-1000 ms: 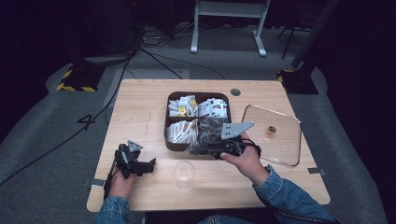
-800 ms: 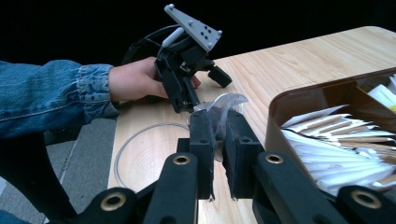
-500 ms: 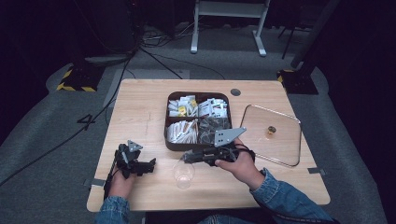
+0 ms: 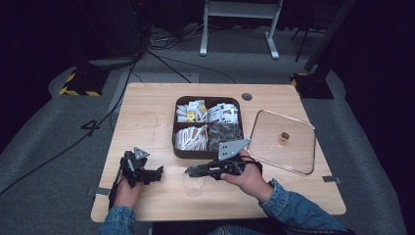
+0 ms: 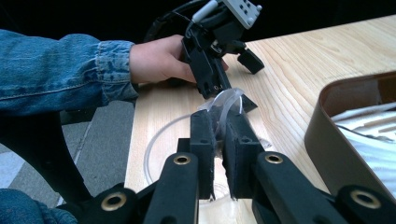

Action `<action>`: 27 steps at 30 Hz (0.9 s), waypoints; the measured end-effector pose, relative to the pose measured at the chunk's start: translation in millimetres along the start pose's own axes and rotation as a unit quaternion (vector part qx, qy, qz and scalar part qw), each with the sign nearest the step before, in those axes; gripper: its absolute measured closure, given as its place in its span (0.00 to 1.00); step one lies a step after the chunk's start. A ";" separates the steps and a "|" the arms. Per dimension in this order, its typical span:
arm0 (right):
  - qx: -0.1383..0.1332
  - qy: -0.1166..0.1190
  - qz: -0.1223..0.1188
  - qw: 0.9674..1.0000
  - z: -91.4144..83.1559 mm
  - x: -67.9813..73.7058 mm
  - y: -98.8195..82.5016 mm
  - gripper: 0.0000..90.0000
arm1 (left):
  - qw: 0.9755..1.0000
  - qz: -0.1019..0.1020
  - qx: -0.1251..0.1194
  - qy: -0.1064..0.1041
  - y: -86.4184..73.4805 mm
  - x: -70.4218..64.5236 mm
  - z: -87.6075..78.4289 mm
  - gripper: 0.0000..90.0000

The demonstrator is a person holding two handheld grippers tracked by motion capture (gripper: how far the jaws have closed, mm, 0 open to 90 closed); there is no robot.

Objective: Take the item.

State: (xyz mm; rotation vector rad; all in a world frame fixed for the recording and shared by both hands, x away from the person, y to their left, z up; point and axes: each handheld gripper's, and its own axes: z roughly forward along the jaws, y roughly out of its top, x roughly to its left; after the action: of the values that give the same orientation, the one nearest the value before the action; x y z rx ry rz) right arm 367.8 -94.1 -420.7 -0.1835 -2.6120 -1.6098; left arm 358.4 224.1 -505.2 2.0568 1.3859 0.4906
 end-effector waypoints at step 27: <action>0.009 -0.002 0.019 1.000 -2.1 1.3 0.9 0.61 | 1.000 0.001 0.000 0.002 1.4 0.4 1.1 0.00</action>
State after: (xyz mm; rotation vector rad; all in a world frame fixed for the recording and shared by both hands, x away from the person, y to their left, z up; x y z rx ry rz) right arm 366.6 -95.5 -418.8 -0.2349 -2.6088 -1.5753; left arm 360.1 223.8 -505.1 2.0577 1.3853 0.4953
